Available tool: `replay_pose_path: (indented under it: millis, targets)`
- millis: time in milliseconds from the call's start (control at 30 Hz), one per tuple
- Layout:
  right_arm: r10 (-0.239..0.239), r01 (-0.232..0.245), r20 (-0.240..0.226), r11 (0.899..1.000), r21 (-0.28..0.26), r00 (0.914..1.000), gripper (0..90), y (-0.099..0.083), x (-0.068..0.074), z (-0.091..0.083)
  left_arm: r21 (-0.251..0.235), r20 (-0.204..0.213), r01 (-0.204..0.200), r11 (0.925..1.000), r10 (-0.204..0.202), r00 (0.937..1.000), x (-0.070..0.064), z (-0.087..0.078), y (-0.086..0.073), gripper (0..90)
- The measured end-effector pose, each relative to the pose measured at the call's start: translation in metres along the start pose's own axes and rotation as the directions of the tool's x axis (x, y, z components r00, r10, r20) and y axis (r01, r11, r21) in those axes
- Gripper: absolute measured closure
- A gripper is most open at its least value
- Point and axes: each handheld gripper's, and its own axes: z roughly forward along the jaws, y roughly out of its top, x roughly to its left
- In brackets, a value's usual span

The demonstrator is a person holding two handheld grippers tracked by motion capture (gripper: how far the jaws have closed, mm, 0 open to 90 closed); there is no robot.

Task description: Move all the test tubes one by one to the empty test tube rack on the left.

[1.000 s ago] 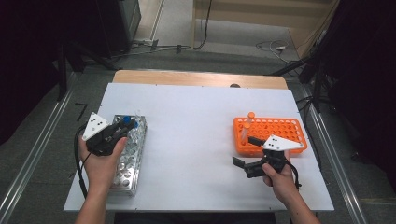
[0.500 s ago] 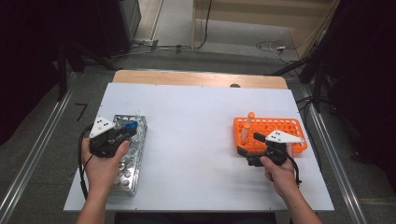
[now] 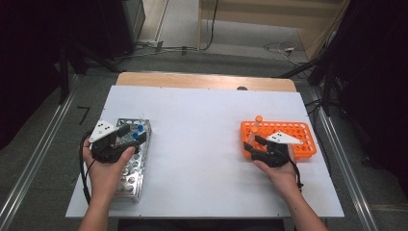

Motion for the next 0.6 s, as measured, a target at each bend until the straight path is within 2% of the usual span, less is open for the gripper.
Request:
replay_pose_path:
  millis: [133,200,333,600]
  targets:
    - [0.015,-0.015,0.050,1.000,-0.011,0.9986,50.8,-0.001,-0.001,0.001,-0.034,0.023,0.009,0.9994,-0.008,0.9997,-0.007,-0.003,0.003,15.1]
    - [0.015,-0.014,0.057,1.000,-0.021,0.9983,53.5,-0.001,-0.002,0.001,-0.047,0.041,0.005,0.9989,-0.003,0.9991,-0.011,-0.004,0.005,11.1]
    - [0.011,-0.009,0.067,0.999,-0.034,0.9977,58.1,-0.002,-0.003,0.001,-0.067,0.068,0.004,0.9978,0.000,0.9977,-0.018,-0.004,0.007,7.8]
    - [-0.006,0.010,0.069,0.998,-0.060,0.9976,62.0,-0.003,-0.001,0.000,-0.068,0.106,-0.023,0.9974,0.030,0.9939,-0.034,0.001,0.009,7.7]
